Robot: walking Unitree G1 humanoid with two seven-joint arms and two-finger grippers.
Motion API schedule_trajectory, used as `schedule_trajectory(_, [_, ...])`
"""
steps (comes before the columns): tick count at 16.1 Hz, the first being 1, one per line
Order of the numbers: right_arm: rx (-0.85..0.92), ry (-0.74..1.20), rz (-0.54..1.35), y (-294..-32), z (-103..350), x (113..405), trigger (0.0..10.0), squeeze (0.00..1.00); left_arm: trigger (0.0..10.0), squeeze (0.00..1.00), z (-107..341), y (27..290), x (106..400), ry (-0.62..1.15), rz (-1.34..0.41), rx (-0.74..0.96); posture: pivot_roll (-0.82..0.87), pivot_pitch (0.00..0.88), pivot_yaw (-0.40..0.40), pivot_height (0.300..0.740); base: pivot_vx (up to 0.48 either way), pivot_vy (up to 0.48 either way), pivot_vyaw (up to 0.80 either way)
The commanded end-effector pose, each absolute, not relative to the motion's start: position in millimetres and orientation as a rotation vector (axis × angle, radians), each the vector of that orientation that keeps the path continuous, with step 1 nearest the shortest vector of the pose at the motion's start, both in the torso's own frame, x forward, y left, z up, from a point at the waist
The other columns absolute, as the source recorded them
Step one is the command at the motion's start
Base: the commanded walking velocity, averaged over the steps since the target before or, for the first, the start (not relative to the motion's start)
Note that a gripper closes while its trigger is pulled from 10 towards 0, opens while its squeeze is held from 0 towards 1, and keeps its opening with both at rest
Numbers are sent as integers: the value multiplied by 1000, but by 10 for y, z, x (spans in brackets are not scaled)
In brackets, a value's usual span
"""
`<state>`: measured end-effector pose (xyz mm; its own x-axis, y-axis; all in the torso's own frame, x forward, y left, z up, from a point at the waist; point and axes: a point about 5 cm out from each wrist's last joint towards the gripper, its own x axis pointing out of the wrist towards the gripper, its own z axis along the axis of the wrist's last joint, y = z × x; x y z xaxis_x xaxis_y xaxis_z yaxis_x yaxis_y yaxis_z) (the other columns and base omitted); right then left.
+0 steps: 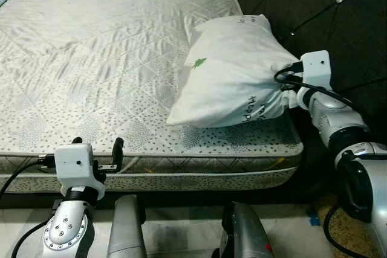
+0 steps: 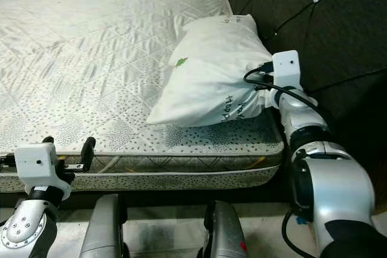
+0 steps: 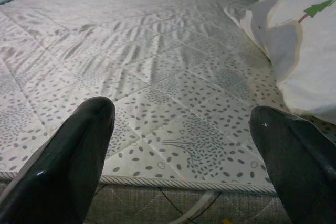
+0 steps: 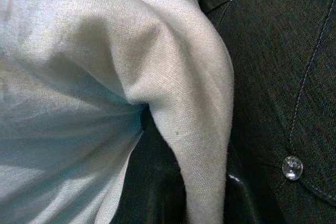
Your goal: Clean up the room
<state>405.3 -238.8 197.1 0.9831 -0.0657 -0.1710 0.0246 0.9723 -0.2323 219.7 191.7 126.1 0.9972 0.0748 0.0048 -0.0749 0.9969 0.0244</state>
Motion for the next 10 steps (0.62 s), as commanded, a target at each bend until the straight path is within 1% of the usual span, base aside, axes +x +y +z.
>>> schedule_trajectory(1, [-241, 40, -85, -2494, 2349, 4094, 0, 0, 10000, 0, 1224, 1917, 2192, 8, 80, 33, 117, 26, -62, 561, 0, 0, 0])
schedule_trajectory(3, [-218, 44, -64, -2494, 2275, 4077, 0, 0, 10000, 0, 1221, 1916, 2193, 6, 81, 31, 117, 25, -62, 561, 0, 0, 0])
schedule_trajectory(5, [-143, 26, -42, -2485, 2184, 4051, 0, 0, 10000, 0, 1220, 1920, 2182, 6, 86, 31, 115, 26, -60, 561, 0, 0, 0])
schedule_trajectory(10, [4, -16, -70, -2615, 1903, 3910, 0, 0, 10000, 0, 1209, 1915, 2199, 10, 68, 32, 91, 28, -36, 561, 0, 0, 0])
